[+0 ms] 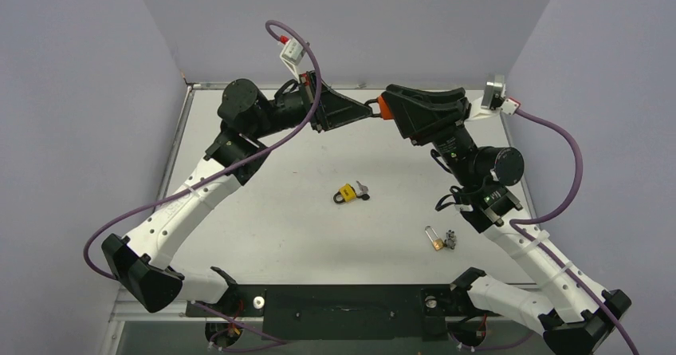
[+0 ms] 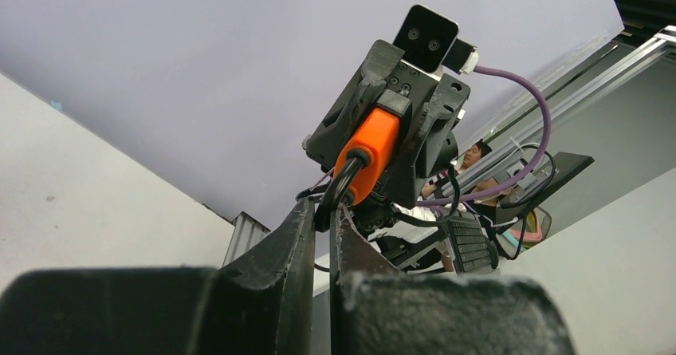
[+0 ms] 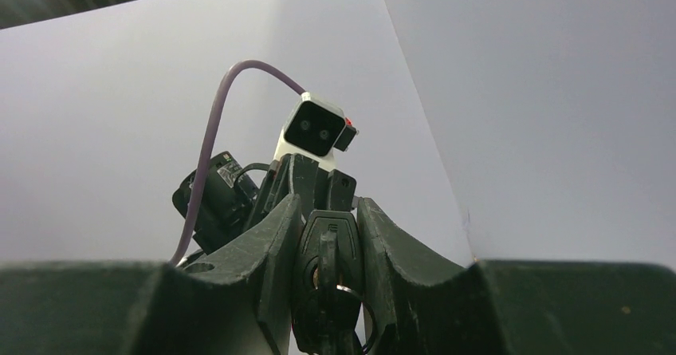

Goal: Lock with the key
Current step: Lock the lock.

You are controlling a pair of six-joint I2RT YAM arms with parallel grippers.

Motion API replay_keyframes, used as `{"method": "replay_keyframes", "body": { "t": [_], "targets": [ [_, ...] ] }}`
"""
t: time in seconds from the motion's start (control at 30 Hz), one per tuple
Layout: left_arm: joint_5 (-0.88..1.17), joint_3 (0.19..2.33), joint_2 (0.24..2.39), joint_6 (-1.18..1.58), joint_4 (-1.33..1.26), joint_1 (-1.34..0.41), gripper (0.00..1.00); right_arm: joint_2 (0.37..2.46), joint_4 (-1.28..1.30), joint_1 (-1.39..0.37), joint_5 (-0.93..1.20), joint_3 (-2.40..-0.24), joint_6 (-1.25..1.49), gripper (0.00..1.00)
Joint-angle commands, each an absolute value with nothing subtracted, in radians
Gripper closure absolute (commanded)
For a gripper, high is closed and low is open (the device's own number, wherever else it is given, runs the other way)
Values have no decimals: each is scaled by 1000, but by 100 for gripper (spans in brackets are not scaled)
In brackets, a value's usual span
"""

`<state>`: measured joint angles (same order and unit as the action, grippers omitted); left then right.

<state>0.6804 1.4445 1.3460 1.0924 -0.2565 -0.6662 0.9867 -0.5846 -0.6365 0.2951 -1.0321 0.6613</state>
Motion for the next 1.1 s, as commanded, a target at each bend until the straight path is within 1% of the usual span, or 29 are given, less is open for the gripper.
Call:
{"method": "replay_keyframes", "body": {
  "t": [0.0,0.27,0.57,0.77,0.93,1.07],
  "targets": [
    [667,1583,1349,1110,-409,-785,100,1126,-329,-712,491,-972,662,100],
    [661,1627,1361,1095,-397,-808,100,1170,-339,-726,478,-955,660,100],
    [621,1704,1377,1091,-377,-785,100,1168,-338,-746,441,-904,649,100],
    [564,1695,1356,1149,-451,-716,100,1151,-350,-751,420,-857,657,100],
    [484,1635,1319,1189,-519,-664,100,1137,-361,-751,406,-829,664,100],
    [444,1624,1315,1202,-572,-655,100,1150,-388,-751,407,-818,682,100]
  ]
}}
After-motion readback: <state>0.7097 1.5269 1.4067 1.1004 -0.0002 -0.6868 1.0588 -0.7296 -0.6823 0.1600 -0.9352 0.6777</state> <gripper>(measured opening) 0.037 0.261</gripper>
